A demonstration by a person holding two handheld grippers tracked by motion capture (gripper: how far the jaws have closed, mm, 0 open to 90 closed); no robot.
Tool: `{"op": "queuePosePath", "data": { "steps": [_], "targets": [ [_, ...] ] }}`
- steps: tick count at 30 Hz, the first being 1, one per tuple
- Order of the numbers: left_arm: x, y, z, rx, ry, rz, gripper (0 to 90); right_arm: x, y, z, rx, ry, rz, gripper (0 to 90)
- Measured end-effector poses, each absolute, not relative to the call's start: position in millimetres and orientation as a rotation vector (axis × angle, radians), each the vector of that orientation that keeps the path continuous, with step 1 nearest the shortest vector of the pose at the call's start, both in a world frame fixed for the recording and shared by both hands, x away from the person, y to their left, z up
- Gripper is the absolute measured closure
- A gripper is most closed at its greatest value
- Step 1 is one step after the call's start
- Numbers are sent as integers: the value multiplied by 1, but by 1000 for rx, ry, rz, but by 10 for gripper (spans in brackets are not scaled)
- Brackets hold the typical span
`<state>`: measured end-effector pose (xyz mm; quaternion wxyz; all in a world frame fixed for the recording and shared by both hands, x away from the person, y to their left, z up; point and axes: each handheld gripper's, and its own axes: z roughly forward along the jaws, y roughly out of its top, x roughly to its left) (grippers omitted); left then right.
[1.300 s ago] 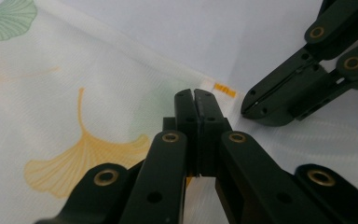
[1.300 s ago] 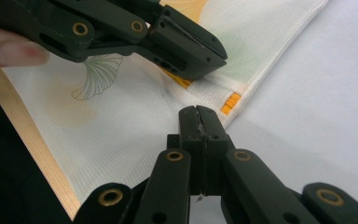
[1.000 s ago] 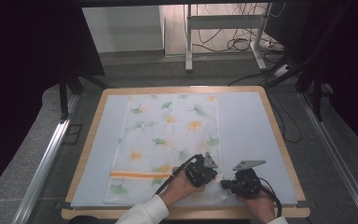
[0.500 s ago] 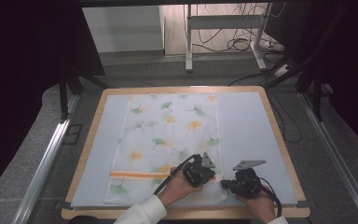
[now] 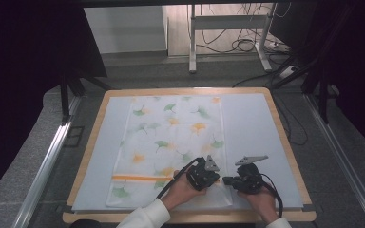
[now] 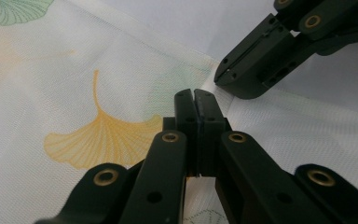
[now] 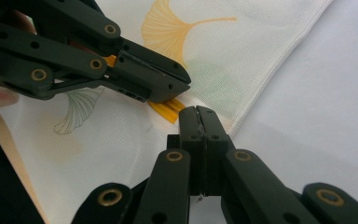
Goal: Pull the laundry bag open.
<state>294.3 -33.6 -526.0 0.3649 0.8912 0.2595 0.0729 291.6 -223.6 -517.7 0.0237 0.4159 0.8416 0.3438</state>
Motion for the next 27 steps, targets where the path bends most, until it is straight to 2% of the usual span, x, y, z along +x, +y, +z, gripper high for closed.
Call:
{"op": "queuePosePath", "data": {
  "steps": [27],
  "targets": [
    [296,-19,-524,2321,680,225,900,295,-230,-520,1338,2615,1110,895]
  ]
}}
